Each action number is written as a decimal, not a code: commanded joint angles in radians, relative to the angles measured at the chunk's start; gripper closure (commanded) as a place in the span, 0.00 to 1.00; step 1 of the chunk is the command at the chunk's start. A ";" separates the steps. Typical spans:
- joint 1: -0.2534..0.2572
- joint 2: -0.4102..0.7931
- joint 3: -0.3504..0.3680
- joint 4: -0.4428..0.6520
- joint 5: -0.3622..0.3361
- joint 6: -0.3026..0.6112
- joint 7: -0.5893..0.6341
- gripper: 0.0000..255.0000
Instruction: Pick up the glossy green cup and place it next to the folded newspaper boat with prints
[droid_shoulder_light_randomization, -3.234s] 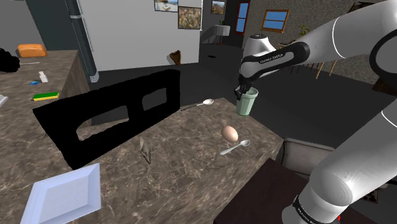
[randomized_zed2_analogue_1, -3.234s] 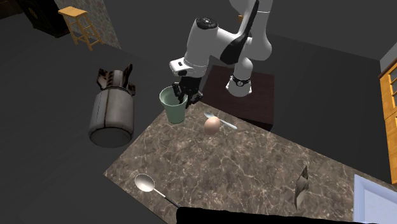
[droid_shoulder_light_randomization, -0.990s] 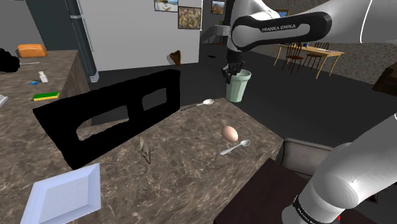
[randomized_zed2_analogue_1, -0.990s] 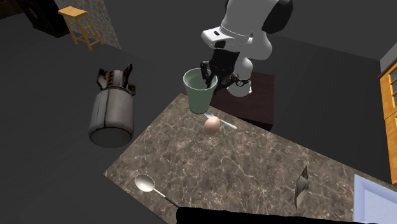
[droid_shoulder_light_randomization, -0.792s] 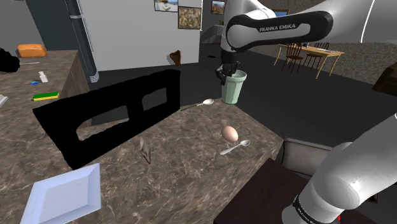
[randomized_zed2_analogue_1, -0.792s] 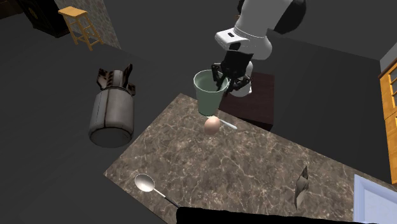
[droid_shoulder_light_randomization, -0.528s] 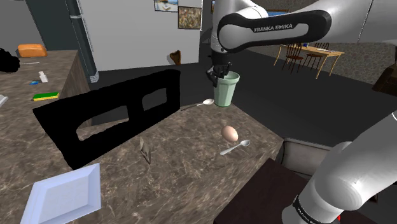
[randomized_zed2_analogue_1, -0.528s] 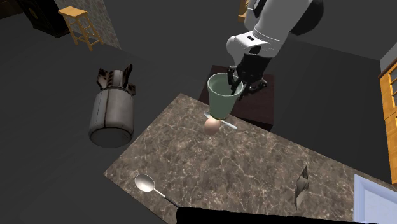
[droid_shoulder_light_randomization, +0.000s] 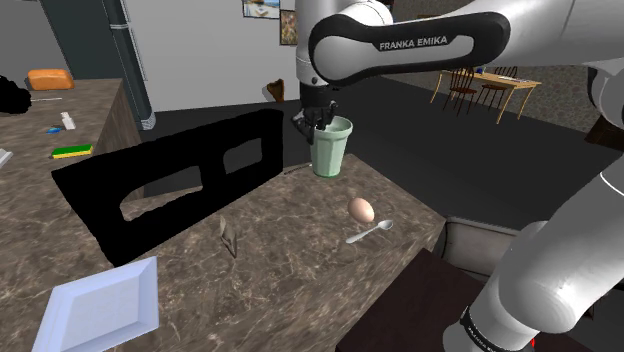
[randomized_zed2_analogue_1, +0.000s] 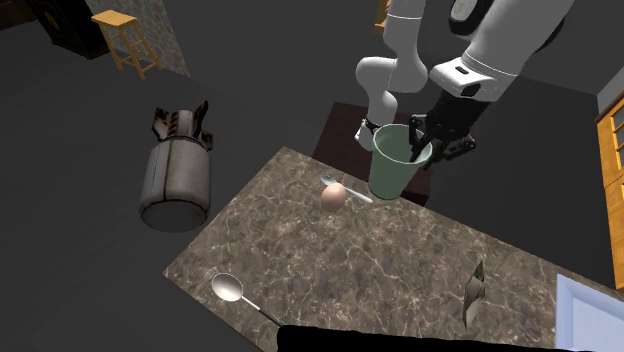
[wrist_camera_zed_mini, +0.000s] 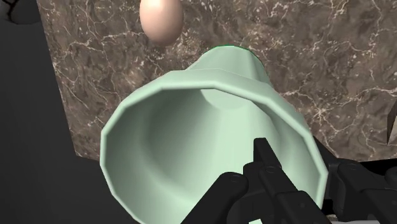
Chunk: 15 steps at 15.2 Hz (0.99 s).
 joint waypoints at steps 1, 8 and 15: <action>0.019 0.030 0.033 0.030 -0.008 -0.013 0.054 1.00; 0.093 0.180 0.139 0.206 -0.060 -0.095 0.229 1.00; 0.211 0.393 0.218 0.466 -0.158 -0.215 0.393 1.00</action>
